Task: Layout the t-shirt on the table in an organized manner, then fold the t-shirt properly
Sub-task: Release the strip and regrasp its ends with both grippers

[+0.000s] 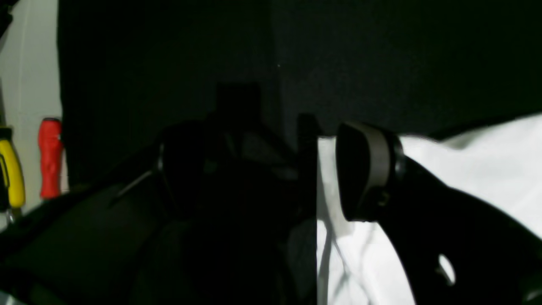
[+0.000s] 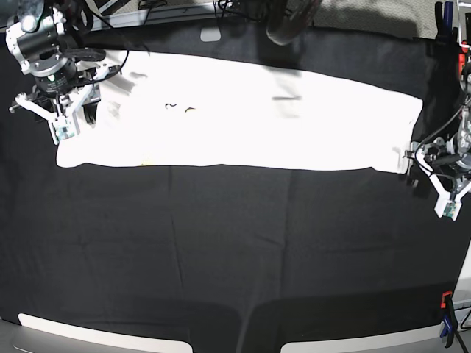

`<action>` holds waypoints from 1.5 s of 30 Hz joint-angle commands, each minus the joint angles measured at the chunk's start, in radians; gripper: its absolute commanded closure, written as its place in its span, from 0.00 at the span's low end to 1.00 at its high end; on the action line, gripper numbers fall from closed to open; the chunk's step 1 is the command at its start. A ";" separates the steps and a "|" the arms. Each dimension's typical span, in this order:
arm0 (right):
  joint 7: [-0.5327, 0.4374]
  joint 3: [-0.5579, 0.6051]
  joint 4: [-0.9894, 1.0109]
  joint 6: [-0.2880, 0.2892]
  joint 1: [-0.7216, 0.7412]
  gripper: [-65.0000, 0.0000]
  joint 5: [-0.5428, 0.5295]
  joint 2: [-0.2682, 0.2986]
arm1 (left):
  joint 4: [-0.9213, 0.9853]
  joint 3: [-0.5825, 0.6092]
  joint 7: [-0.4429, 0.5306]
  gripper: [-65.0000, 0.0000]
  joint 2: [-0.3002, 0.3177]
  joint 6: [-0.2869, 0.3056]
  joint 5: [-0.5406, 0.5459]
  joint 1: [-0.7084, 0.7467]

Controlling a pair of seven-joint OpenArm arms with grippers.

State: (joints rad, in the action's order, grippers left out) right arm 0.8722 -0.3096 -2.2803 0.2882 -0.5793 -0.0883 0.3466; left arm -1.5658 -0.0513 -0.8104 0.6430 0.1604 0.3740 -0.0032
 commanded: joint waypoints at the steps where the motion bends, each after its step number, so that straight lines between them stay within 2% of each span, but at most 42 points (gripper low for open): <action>1: -0.019 -0.006 -0.020 0.002 0.000 0.63 -0.016 0.011 | -0.008 -0.008 0.017 0.31 0.021 -0.002 0.025 -0.016; 2: -0.017 -0.006 -0.020 0.026 0.000 0.63 -0.035 0.011 | 0.006 -0.008 0.018 0.31 0.023 0.010 0.051 -0.017; 6: 0.007 -0.004 -0.020 0.215 -0.001 0.63 -0.179 0.011 | 0.126 -0.008 0.014 0.31 0.024 0.065 0.192 -0.047; 7: 0.015 -0.004 -0.020 0.247 0.000 0.63 -0.212 0.010 | 0.168 -0.008 -0.003 0.31 0.024 0.090 0.244 -0.061; 10: 0.045 -0.004 -0.020 0.290 -0.002 0.63 -0.287 0.010 | 0.293 -0.008 -0.097 0.32 0.026 0.198 0.419 -0.107; 13: 0.076 -0.004 -0.020 0.402 -0.015 0.63 -0.369 0.011 | 0.398 -0.008 -0.154 0.32 0.026 0.302 0.559 -0.144; 15: 0.100 -0.004 -0.021 0.410 -0.032 0.63 -0.419 0.011 | 0.455 -0.008 -0.167 0.32 0.028 0.348 0.610 -0.163; 17: 0.101 -0.009 -0.020 0.410 -0.048 0.63 -0.386 0.011 | 0.497 -0.008 -0.166 0.32 0.038 0.369 0.647 -0.172; 19: 0.094 -0.033 -0.020 0.375 -0.055 0.63 -0.338 0.010 | 0.515 -0.008 -0.169 0.32 0.058 0.394 0.686 -0.171; 20: 0.095 -0.053 -0.020 0.357 -0.056 0.63 -0.335 0.011 | 0.520 -0.008 -0.179 0.32 0.068 0.404 0.708 -0.169; 23: 0.095 -0.120 -0.020 0.362 -0.073 0.63 -0.377 -0.016 | 0.528 -0.008 -0.196 0.32 0.089 0.409 0.768 -0.161; 28: 0.097 -0.193 -0.020 0.403 -0.157 0.63 -0.394 -0.114 | 0.528 -0.008 -0.183 0.32 0.082 0.409 0.768 -0.124; 31: 0.098 -0.232 -0.020 0.403 -0.199 0.63 -0.388 -0.151 | 0.528 -0.008 -0.142 0.32 0.080 0.409 0.699 -0.116; 35: 0.119 -0.255 -0.020 0.404 -0.245 0.63 -0.400 -0.175 | 0.528 -0.008 -0.139 0.32 0.081 0.402 0.620 -0.113; 37: 0.128 -0.255 -0.020 0.404 -0.268 0.63 -0.414 -0.181 | 0.528 -0.008 -0.133 0.32 0.081 0.377 0.593 -0.107; 41: 0.133 -0.255 -0.020 0.404 -0.283 0.63 -0.414 -0.186 | 0.528 -0.008 -0.101 0.32 0.081 0.328 0.459 -0.096; 45: 0.132 -0.255 -0.022 0.404 -0.283 0.63 -0.414 -0.186 | 0.528 -0.008 -0.122 0.32 0.081 0.325 0.390 -0.080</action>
State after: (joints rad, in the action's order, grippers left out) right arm 1.0187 -0.5583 -2.2826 0.6888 -0.8532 -0.4915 0.1547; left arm -1.0389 -0.0563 -0.8867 0.7044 0.5087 0.8146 -0.0906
